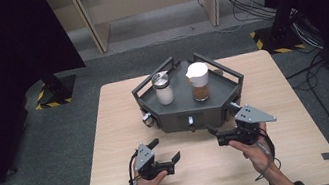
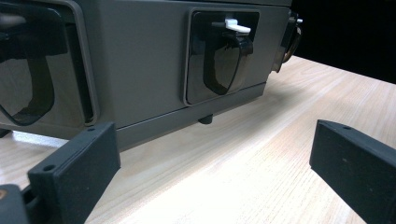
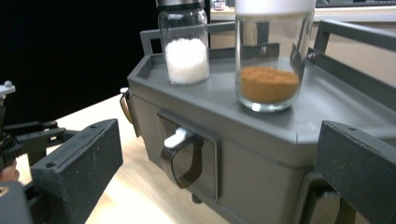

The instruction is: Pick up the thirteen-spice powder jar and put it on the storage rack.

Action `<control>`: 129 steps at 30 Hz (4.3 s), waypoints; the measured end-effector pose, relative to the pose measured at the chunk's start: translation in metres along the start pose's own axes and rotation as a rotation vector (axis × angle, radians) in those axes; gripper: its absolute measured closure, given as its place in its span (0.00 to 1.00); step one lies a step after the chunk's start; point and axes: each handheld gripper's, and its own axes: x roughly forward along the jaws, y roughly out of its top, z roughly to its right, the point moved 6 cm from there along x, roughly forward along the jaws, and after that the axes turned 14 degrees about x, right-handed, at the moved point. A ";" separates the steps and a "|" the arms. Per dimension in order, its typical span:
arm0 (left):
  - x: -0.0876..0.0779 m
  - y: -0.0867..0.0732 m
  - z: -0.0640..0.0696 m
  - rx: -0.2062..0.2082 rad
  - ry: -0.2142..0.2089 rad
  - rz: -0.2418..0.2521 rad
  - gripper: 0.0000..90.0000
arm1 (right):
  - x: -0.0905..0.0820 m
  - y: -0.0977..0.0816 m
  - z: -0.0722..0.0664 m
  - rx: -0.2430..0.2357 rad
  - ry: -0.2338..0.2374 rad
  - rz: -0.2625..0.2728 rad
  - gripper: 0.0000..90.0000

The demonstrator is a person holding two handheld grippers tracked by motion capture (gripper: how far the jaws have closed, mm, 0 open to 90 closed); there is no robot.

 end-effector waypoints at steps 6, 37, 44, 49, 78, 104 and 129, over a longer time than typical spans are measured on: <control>0.000 0.000 -0.001 -0.003 0.003 0.001 0.01 | -0.003 -0.014 0.002 0.017 0.012 -0.016 0.02; -0.002 0.000 -0.002 -0.017 0.005 0.005 0.01 | -0.006 -0.055 0.008 0.046 0.044 -0.081 0.02; -0.002 0.000 -0.001 -0.013 0.008 0.008 0.01 | -0.009 -0.057 0.008 0.037 0.040 -0.083 0.02; -0.002 0.000 -0.001 -0.014 0.007 0.009 0.01 | -0.013 -0.058 0.009 0.035 0.032 -0.081 0.02; -0.004 0.001 -0.001 -0.003 0.008 0.012 0.02 | -0.016 -0.060 0.009 0.029 0.017 -0.075 0.02; -0.003 0.000 -0.001 -0.003 0.007 0.011 0.02 | -0.016 -0.060 0.009 0.033 0.016 -0.077 0.02; -0.004 0.000 -0.001 -0.003 0.007 0.010 0.02 | -0.016 -0.060 0.009 0.036 0.016 -0.079 0.02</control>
